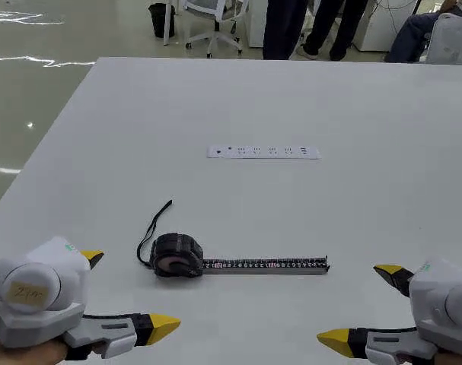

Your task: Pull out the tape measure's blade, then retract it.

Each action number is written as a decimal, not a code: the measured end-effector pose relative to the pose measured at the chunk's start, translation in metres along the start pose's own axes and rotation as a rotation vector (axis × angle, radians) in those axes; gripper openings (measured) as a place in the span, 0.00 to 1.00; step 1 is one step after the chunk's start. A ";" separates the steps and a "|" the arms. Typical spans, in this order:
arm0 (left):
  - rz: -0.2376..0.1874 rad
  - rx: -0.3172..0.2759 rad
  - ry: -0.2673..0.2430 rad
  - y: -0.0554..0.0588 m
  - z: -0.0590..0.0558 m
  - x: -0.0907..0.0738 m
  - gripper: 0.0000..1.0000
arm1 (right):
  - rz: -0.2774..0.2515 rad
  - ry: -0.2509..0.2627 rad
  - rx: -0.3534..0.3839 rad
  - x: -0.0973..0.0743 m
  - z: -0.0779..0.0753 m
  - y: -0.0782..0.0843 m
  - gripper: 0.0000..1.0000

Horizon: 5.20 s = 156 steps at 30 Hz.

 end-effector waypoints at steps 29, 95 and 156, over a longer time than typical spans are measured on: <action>-0.003 -0.152 -0.163 -0.002 0.004 0.028 0.91 | -0.036 -0.178 -0.195 0.030 -0.038 -0.008 0.68; 0.055 -0.282 -0.350 -0.011 0.013 0.096 0.84 | 0.030 -0.507 -0.549 0.109 -0.101 -0.013 0.28; 0.053 -0.477 -0.434 -0.010 0.016 0.128 0.64 | 0.071 -0.586 -0.639 0.118 -0.107 -0.004 0.15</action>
Point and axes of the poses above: the centre of the closed fingertips' face, and the gripper's own axes: x roughly forward along the fingers, z roughly to its left, y roughly out of its underside, the point moved 9 cm from there along -x, roughly backward along the fingers, and after that the axes turned 3 degrees about z, right-handed, at the moved point
